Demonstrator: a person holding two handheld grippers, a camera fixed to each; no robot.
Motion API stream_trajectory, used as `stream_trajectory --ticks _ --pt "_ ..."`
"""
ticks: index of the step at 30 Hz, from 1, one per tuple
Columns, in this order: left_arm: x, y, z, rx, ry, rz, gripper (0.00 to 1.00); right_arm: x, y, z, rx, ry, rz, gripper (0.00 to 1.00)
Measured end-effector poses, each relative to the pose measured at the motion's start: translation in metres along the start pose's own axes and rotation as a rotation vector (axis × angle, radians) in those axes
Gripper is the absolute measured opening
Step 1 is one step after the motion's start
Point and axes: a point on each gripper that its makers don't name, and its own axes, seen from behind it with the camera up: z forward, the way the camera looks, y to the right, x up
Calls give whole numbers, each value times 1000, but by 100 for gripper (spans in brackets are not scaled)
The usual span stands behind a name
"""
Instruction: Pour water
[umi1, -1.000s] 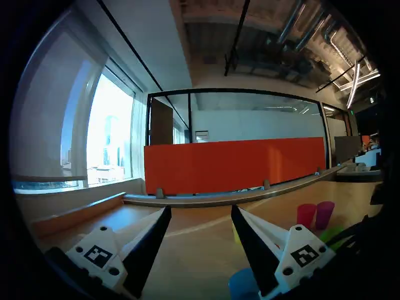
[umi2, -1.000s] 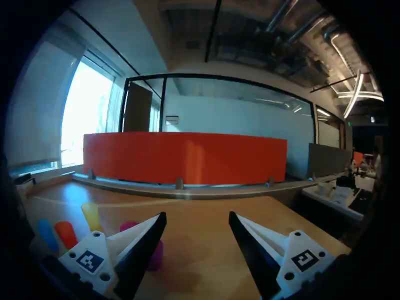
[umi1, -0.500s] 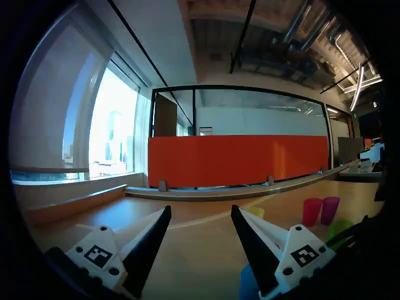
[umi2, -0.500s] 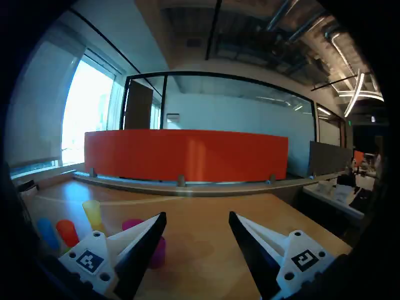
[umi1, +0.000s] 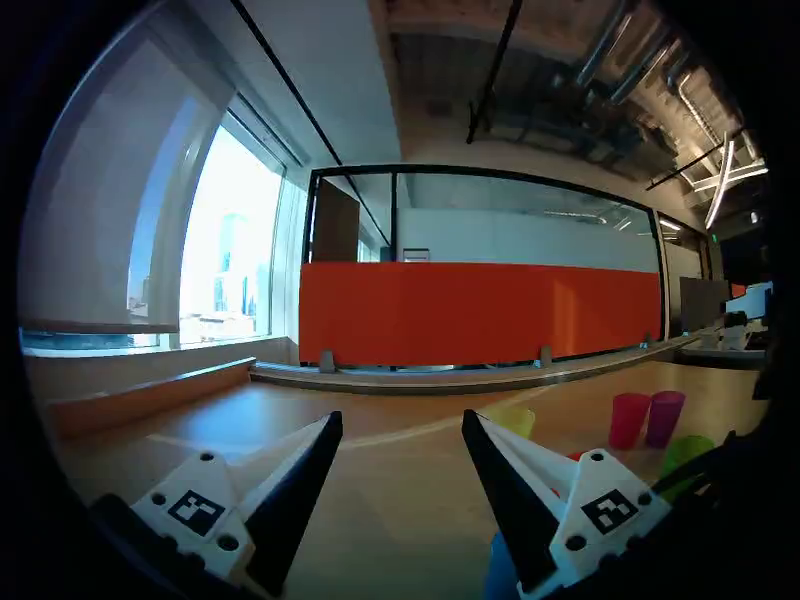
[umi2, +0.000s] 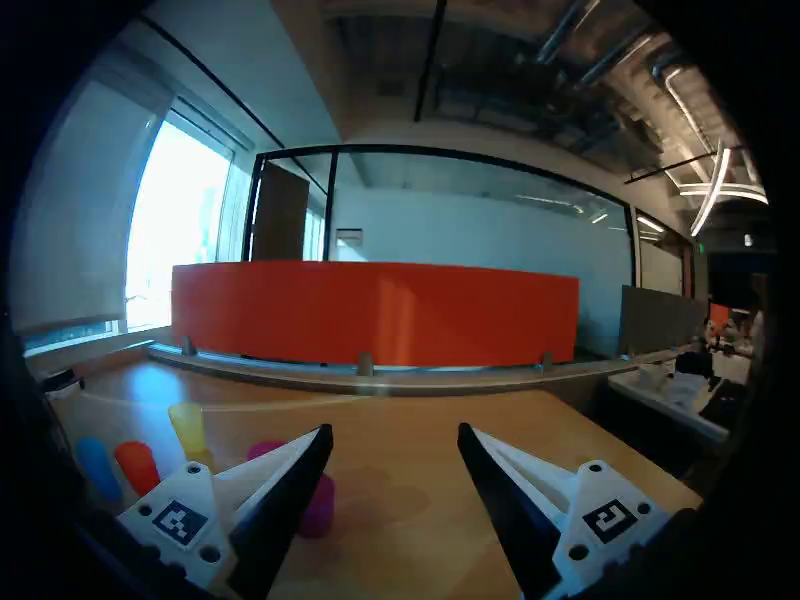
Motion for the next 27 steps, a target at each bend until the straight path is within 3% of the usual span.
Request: stream_trajectory --ticks 14,20,27 --pt "-4 2 2 -1 -27 15 88 -3 3 -1 3 2 10 97" --pt "-22 5 6 -7 -75 16 88 -2 3 -4 6 9 12 97" --pt "-22 5 7 -7 -87 19 88 3 4 -8 16 37 7 97"
